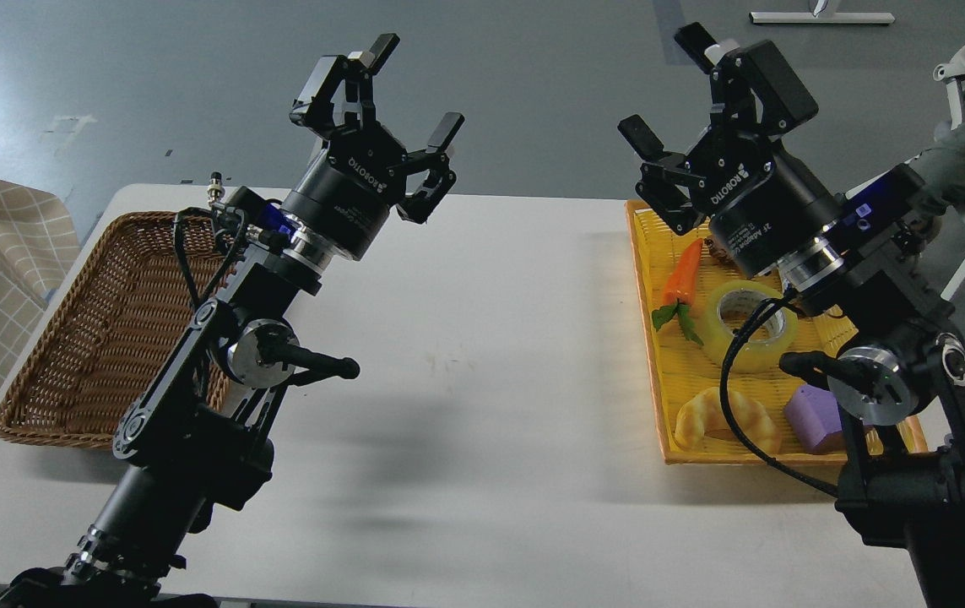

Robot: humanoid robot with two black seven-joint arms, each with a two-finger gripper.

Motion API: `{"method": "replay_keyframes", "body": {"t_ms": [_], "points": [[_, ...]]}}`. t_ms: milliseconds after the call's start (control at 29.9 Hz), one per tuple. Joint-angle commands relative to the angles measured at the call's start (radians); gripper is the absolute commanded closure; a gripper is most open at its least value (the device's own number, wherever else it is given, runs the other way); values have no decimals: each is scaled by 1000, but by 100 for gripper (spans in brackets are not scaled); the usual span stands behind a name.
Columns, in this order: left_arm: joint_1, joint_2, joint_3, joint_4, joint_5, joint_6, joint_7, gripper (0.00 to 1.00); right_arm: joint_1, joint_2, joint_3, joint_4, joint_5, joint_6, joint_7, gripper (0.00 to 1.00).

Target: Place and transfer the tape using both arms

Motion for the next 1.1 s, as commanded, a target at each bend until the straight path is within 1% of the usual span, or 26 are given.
{"method": "replay_keyframes", "body": {"t_ms": [0,268,402,602,1071], "points": [[0,0,1,0,-6,-1,0,2,-8,0,-13,3,-1,-1,1,0],[3,0,-13,6,-14,6,-2,2,-3,0,-14,2,-1,-5,1,0],[3,0,-10,6,-36,-1,0,2,-5,0,-11,2,-1,-7,1,0],[7,0,4,12,-33,18,3,2,-6,0,-8,3,-1,-7,1,0],[23,0,7,3,-11,19,3,2,-6,0,-11,-3,-1,-7,1,0]]}}
